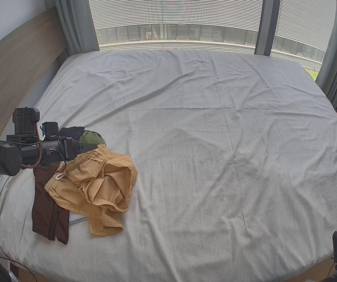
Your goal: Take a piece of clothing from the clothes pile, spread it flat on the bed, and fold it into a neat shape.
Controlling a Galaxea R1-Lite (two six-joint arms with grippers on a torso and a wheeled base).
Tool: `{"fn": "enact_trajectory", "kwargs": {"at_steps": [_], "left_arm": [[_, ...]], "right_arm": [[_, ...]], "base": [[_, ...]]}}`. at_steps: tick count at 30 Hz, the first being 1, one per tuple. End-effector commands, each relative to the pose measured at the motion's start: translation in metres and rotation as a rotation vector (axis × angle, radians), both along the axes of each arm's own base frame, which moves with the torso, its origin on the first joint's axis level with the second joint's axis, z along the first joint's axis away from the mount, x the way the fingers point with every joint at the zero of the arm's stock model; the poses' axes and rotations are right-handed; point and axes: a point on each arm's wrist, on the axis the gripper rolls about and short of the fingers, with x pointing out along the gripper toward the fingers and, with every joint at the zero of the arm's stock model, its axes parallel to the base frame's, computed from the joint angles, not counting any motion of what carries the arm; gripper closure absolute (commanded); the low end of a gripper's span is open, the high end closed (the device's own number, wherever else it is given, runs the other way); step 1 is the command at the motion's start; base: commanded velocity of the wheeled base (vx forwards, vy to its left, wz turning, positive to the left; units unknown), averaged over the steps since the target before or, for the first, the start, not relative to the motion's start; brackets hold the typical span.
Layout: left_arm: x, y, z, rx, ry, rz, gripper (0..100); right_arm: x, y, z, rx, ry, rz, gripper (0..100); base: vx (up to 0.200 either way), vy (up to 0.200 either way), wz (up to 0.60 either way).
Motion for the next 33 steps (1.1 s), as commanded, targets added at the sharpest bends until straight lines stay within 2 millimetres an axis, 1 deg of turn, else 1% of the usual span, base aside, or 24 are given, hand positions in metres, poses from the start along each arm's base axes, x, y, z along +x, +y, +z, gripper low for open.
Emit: {"fn": "enact_trajectory", "kwargs": {"at_steps": [1, 9, 16, 21, 22, 26, 33], "left_arm": [[0.014, -0.001, -0.014, 0.001, 0.033, -0.002, 0], [0.029, 0.002, -0.028, 0.034, 0.036, -0.010, 0], [0.038, 0.004, -0.023, 0.038, 0.011, -0.009, 0], [0.043, 0.002, -0.028, 0.041, 0.016, -0.014, 0], [0.046, 0.002, -0.035, 0.050, 0.028, -0.020, 0], [0.052, 0.001, -0.041, 0.059, 0.029, -0.031, 0], [0.056, -0.001, -0.050, 0.061, 0.049, -0.037, 0]], "right_arm": [[0.000, 0.000, -0.005, 0.001, 0.001, 0.000, 0], [0.000, 0.000, -0.005, 0.003, 0.003, 0.000, 0], [0.000, 0.000, -0.005, 0.004, 0.003, 0.000, 0], [0.000, 0.000, -0.005, 0.003, 0.003, 0.000, 0], [0.000, 0.000, -0.005, 0.004, 0.001, 0.000, 0], [0.000, 0.000, -0.005, 0.004, 0.003, 0.000, 0], [0.000, 0.000, -0.005, 0.004, 0.003, 0.000, 0]], "base": [[0.000, 0.000, 0.00], [0.000, 0.000, 0.00], [0.000, 0.000, 0.00], [0.000, 0.000, 0.00], [0.000, 0.000, 0.00], [0.000, 0.000, 0.00], [0.000, 0.000, 0.00]]}}
